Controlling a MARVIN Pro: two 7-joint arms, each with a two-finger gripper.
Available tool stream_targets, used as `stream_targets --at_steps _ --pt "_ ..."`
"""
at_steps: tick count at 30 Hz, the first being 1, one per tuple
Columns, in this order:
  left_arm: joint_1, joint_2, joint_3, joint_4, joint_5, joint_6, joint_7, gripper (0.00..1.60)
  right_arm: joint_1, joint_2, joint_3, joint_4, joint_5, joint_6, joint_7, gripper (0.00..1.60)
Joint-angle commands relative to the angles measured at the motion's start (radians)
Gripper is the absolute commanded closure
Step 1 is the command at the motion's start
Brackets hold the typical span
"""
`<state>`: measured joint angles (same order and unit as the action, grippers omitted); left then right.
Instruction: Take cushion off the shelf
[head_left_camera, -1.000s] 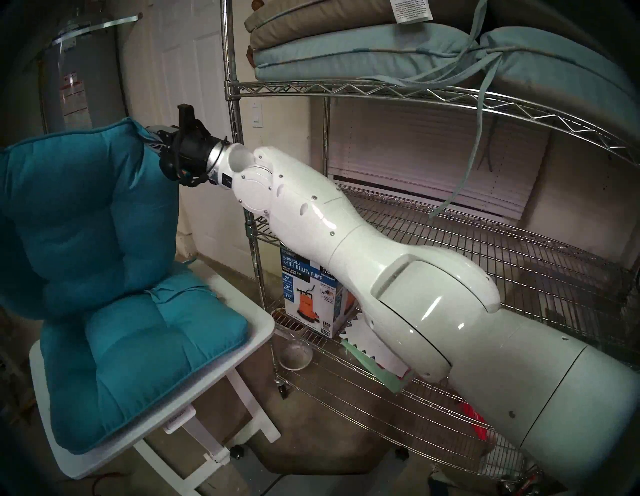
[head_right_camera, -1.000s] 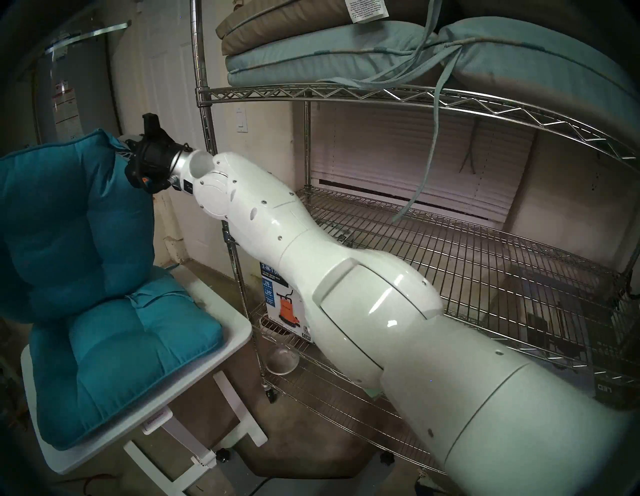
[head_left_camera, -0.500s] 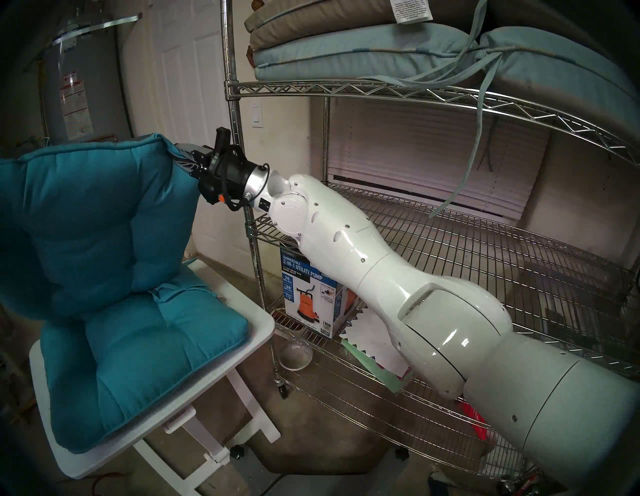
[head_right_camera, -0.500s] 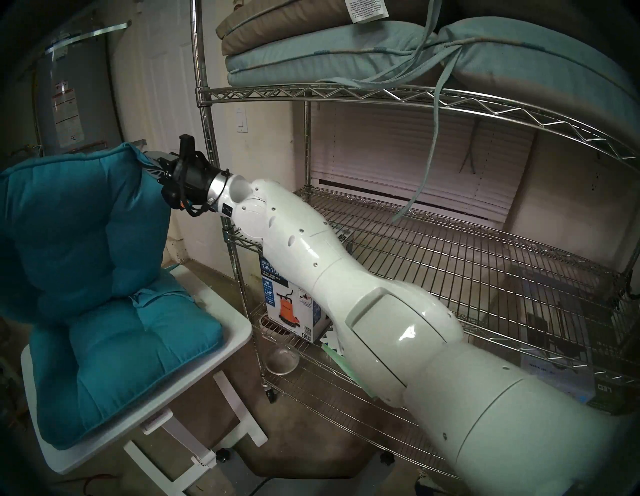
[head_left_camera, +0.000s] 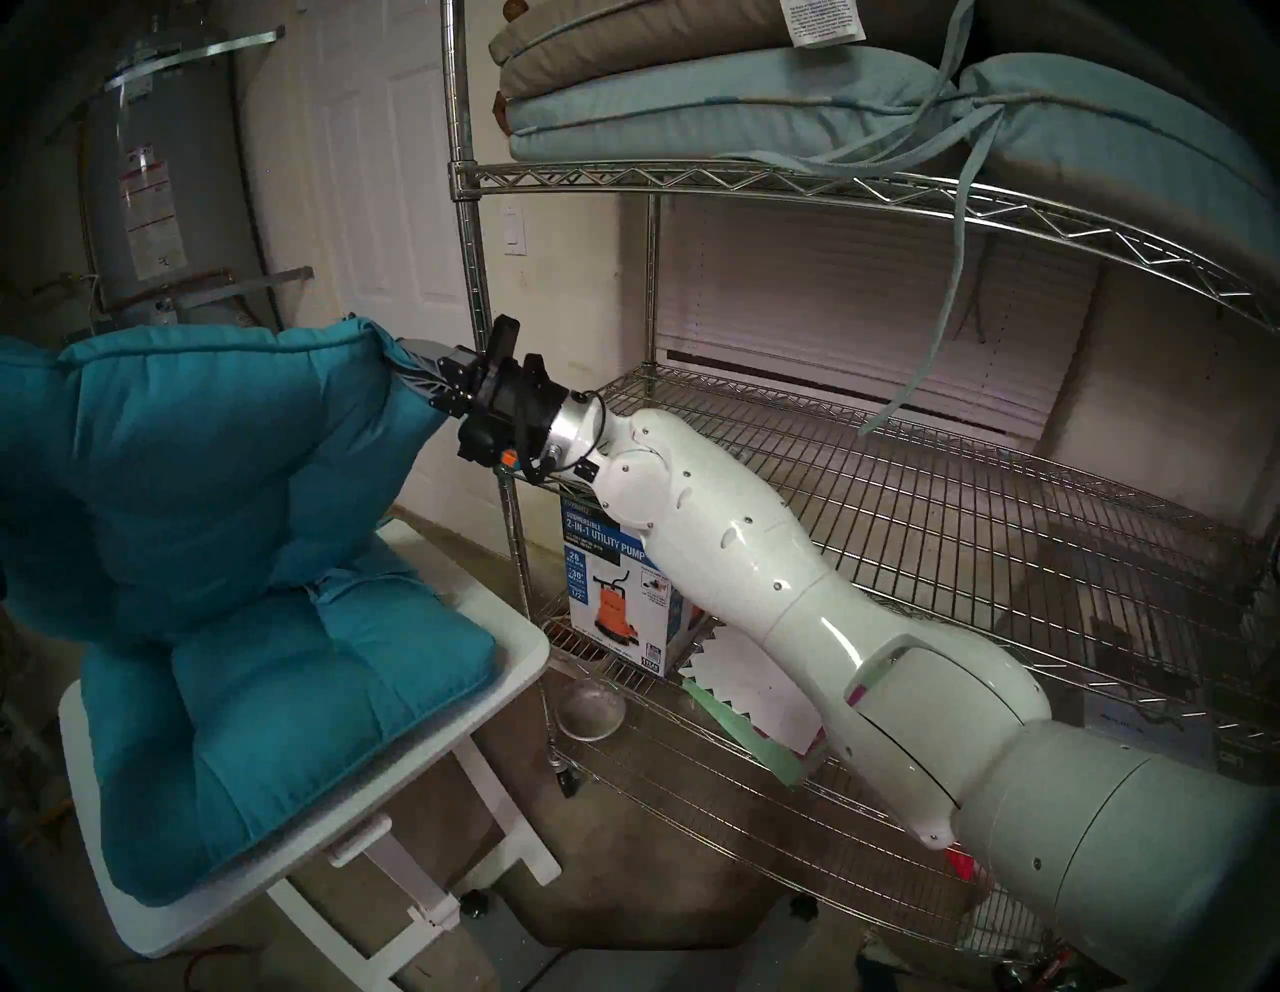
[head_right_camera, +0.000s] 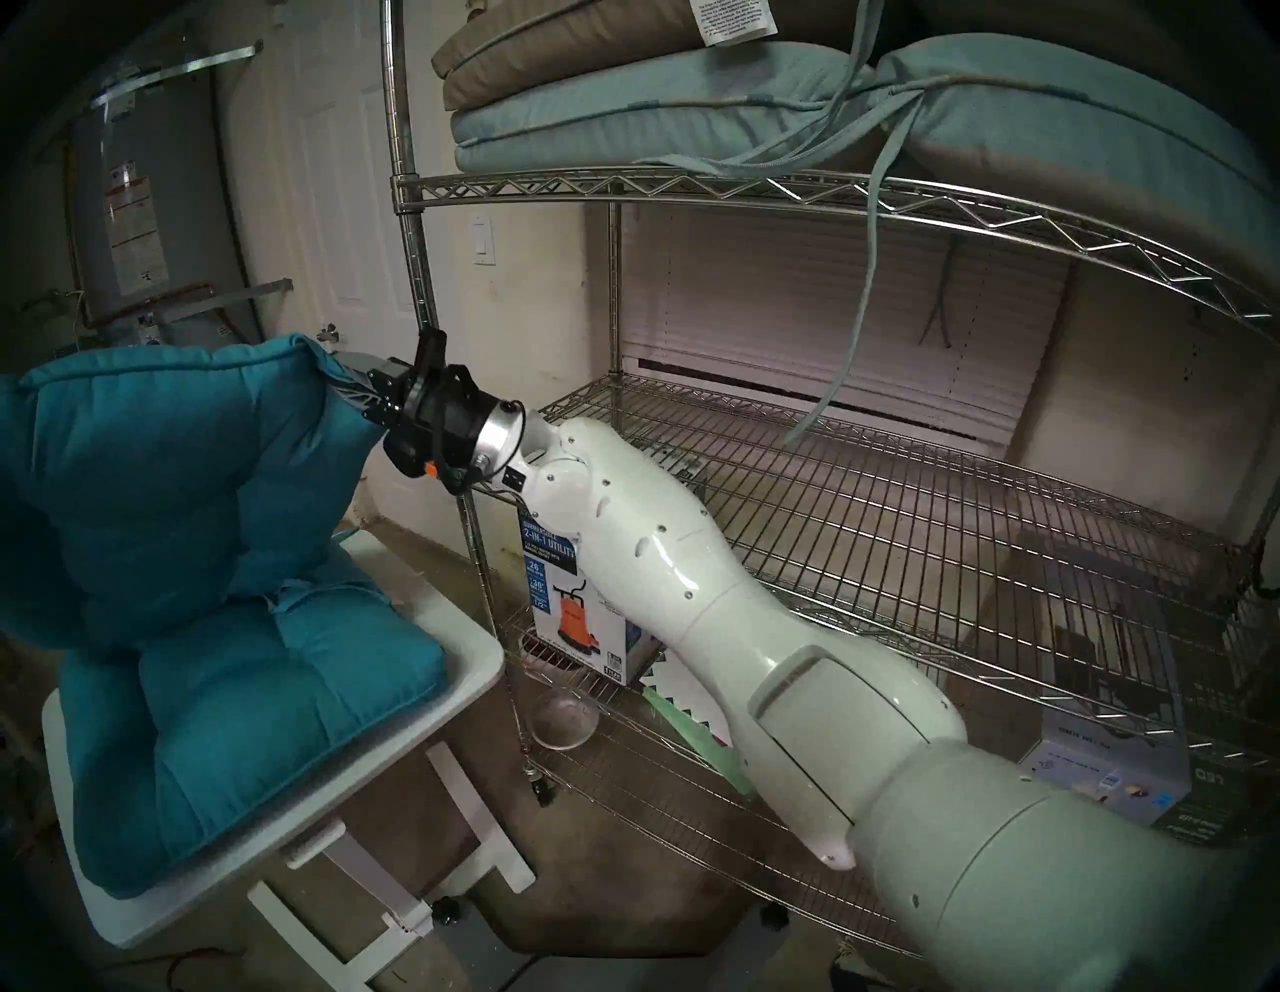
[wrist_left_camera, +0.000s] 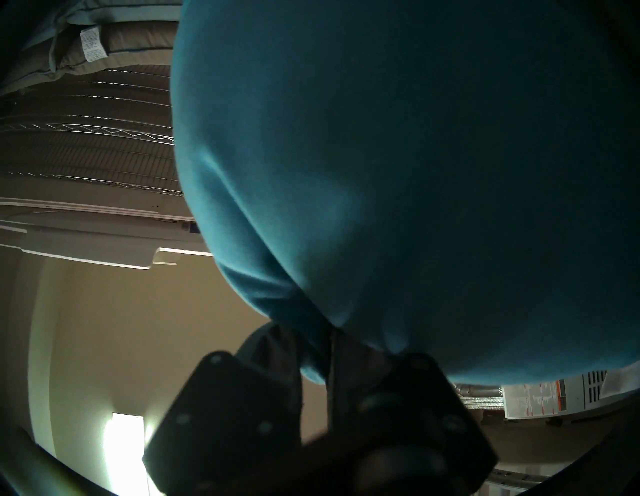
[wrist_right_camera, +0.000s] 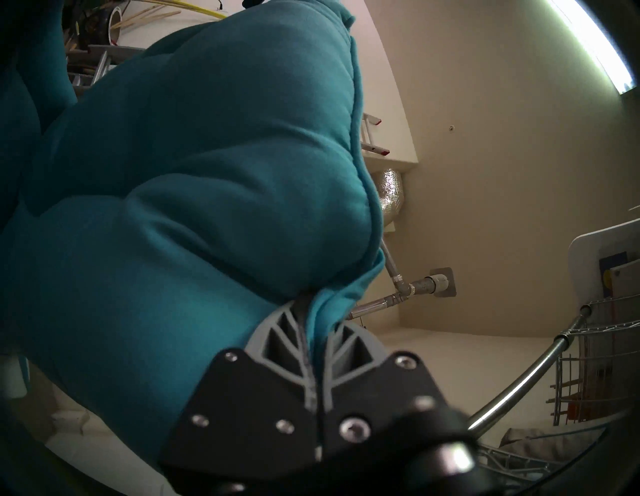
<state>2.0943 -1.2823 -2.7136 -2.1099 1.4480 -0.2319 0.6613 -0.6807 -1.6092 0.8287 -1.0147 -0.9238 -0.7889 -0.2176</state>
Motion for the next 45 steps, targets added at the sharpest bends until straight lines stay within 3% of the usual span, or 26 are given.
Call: stream_targets --at_steps 1,22,26,28,31,35,36,45 --pt "0.039 -0.057 0.034 -0.035 0.004 -0.021 0.013 1.6 -0.092 0.062 0.003 -0.095 0.017 -0.029 -0.027 1.6" --pt "0.152 -0.262 0.136 -0.081 0.028 -0.071 0.119 1.6 -0.391 0.269 -0.021 -0.248 0.05 -0.09 -0.076 1.6" --pt "0.183 -0.309 0.158 -0.074 0.036 -0.083 0.142 1.6 -0.426 0.315 -0.037 -0.269 0.054 -0.101 -0.087 1.6" --pt "0.206 -0.342 0.173 -0.064 0.043 -0.093 0.158 1.6 -0.485 0.346 -0.038 -0.288 0.055 -0.106 -0.093 1.6" --pt "0.229 -0.373 0.188 -0.053 0.05 -0.102 0.172 1.6 -0.503 0.379 -0.052 -0.299 0.056 -0.112 -0.1 1.6" --pt "0.264 -0.419 0.211 -0.035 0.063 -0.117 0.189 1.6 -0.581 0.425 -0.057 -0.327 0.058 -0.116 -0.11 1.6" --pt "0.272 -0.43 0.217 -0.031 0.066 -0.121 0.193 1.6 -0.567 0.434 -0.07 -0.326 0.058 -0.118 -0.112 1.6" --pt "0.339 -0.512 0.248 -0.004 0.093 -0.144 0.233 1.6 -0.679 0.519 -0.09 -0.391 0.064 -0.111 -0.141 1.6"
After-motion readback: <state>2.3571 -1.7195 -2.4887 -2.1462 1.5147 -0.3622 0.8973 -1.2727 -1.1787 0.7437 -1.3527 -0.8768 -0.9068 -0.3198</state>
